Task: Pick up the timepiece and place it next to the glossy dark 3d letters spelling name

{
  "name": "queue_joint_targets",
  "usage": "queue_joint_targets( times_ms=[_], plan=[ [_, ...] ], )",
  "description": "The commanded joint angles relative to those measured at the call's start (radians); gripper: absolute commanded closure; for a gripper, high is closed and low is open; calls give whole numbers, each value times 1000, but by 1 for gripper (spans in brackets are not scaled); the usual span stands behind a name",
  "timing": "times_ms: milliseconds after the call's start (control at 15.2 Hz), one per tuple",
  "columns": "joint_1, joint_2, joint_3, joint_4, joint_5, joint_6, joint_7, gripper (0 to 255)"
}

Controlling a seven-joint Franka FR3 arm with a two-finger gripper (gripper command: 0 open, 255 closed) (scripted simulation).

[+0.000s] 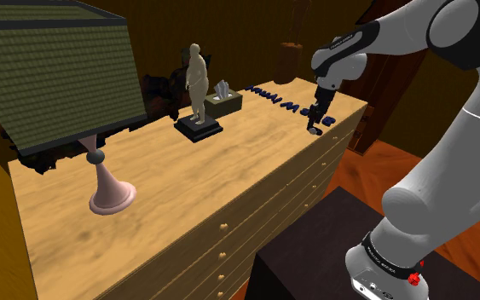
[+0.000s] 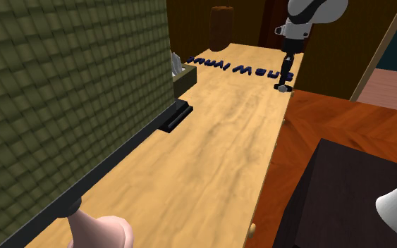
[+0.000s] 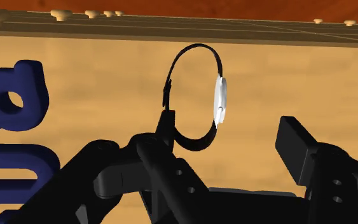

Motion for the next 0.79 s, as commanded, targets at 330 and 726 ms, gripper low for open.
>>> queue_joint_targets(
  times_ms=[330,726],
  plan=[
    [-2,-26,-3,39,-9,-64,6,0],
    [-3,-44,-5,79,-16,-123,10,0]
  ],
)
